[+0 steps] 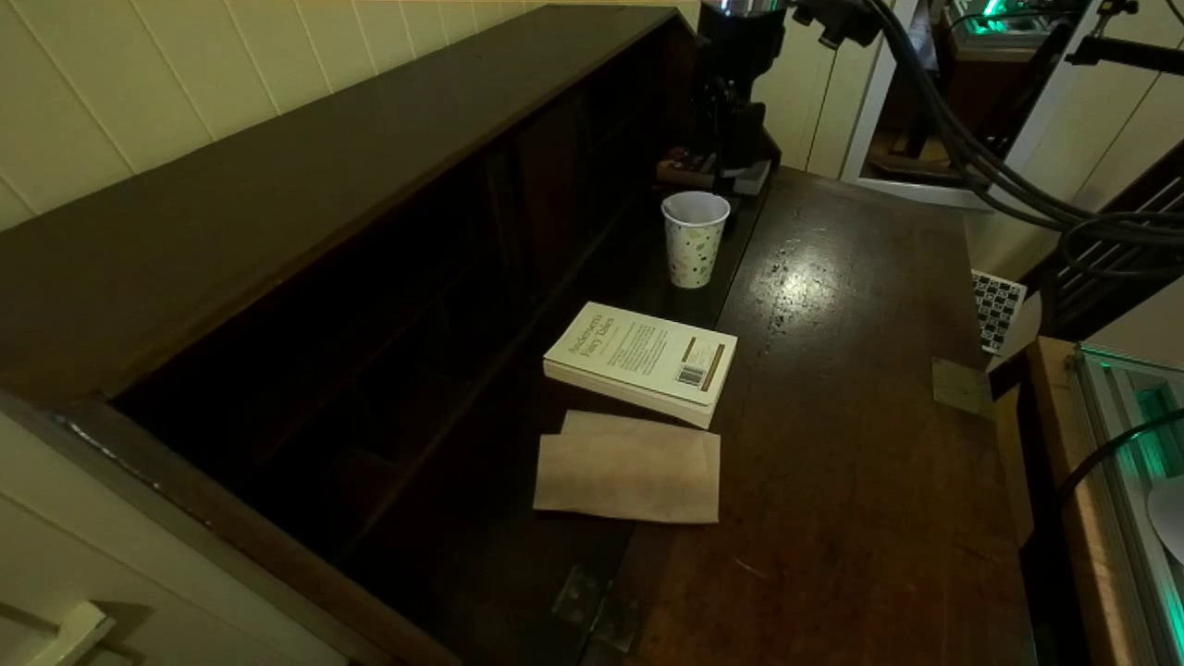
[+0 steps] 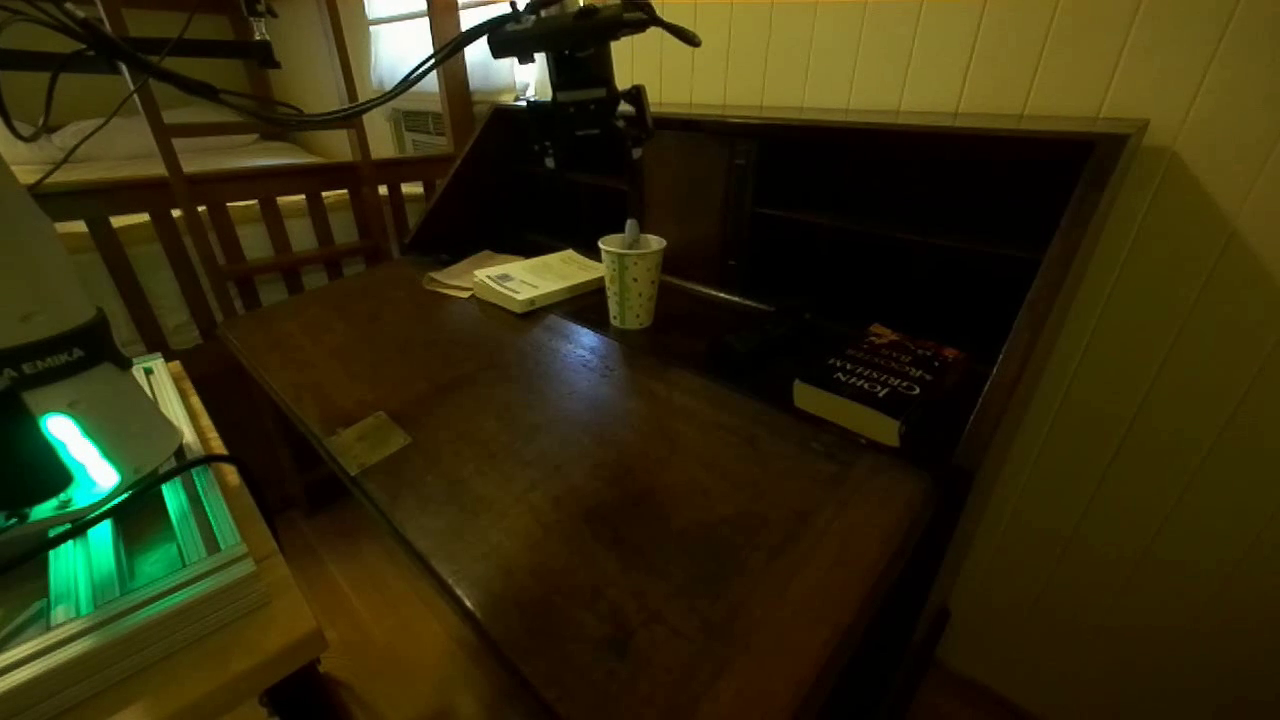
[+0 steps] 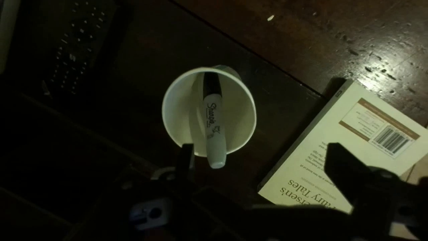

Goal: Put the marker inside the coffee cup then place the cup on the countertop.

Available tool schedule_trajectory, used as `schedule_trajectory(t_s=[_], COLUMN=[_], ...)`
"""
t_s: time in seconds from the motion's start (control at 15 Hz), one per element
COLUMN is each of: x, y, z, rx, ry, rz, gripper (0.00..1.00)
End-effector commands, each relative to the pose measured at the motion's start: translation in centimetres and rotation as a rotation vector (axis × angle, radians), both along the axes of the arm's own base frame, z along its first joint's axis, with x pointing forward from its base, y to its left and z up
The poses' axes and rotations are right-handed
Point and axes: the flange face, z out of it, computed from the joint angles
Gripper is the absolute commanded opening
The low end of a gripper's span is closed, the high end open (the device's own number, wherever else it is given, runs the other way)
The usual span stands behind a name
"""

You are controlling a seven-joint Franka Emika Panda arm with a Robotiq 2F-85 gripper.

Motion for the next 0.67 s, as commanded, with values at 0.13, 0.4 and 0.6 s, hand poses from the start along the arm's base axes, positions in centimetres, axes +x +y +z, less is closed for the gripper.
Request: schedule_trajectory(t_s=[0.13, 0.4, 0.6], x=[-1.7, -2.5, -1.6], y=[-0.8, -1.3, -1.6], z=[2.9, 3.8, 3.3], rx=[0.031, 0.049, 0.027], ry=[-0.021, -0.038, -0.041], rz=[-0.156, -0.22, -0.194], gripper=[1.0, 1.0, 1.0])
